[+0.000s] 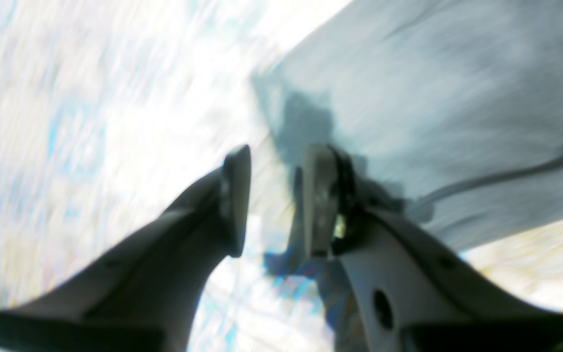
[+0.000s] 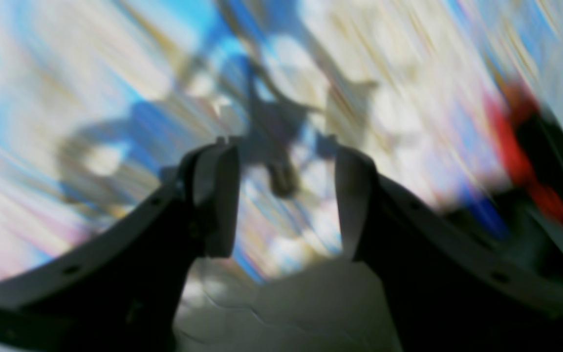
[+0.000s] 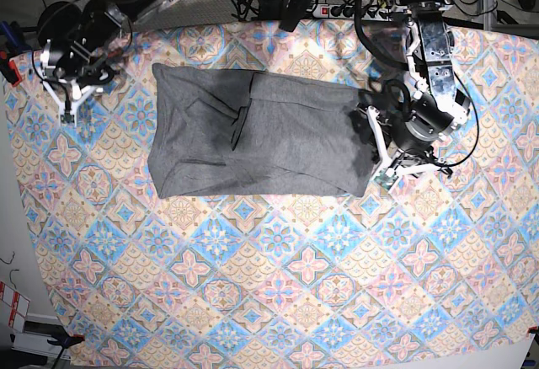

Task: Fold the T-shirt properly
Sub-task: 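Release the left gripper and move both grippers to the shirt's ends, then grasp the shirt's end with the right gripper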

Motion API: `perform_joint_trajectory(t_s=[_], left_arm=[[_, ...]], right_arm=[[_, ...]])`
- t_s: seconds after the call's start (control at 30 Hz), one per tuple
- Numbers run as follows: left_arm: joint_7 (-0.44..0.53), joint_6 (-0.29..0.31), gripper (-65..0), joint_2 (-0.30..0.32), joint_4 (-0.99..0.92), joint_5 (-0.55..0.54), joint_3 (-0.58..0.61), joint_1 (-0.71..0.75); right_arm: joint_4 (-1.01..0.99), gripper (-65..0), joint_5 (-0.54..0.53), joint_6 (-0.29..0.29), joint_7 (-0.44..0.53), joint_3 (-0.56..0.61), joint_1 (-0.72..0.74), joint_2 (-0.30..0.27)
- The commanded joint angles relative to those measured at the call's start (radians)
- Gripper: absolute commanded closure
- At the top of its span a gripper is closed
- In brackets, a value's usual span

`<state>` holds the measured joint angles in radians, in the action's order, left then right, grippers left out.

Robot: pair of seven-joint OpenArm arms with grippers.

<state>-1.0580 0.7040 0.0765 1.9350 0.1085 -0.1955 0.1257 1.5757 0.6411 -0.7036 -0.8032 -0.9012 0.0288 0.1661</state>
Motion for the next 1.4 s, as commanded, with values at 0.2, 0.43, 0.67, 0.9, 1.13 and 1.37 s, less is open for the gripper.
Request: perform_joint_trajectory(t_s=[0.2, 0.43, 0.67, 0.9, 1.13, 1.37], left_arm=[[0.018, -0.006, -16.6, 0.013, 0.021, -0.006, -0.154, -0.018], [0.018, -0.006, -16.6, 0.041, 0.016, -0.006, -0.158, -0.011], [0.017, -0.006, -16.6, 0.035, 0.014, -0.005, -0.157, -0.014], [0.017, -0.006, -16.6, 0.035, -0.042, -0.005, -0.097, -0.016], [0.018, -0.006, -16.6, 0.021, -0.044, -0.005, -0.097, -0.018], [0.018, -0.006, -16.6, 0.024, -0.044, -0.005, -0.097, -0.016]], right_arm=[[-0.173, -31.6, 0.003, 0.005, -0.012, 0.001, 0.145, -0.009], [-0.286, -31.6, 0.001, 0.005, -0.046, 0.003, 0.225, -0.009], [-0.133, -31.6, 0.003, 0.005, -0.328, 0.066, 0.300, -0.009], [0.199, -31.6, 0.001, 0.005, -0.554, 0.294, 0.236, -0.009], [0.226, -31.6, -0.278, 0.005, -0.593, 0.325, 0.161, -0.009], [0.173, -31.6, -0.538, 0.005, -0.593, 0.319, 0.142, -0.009]])
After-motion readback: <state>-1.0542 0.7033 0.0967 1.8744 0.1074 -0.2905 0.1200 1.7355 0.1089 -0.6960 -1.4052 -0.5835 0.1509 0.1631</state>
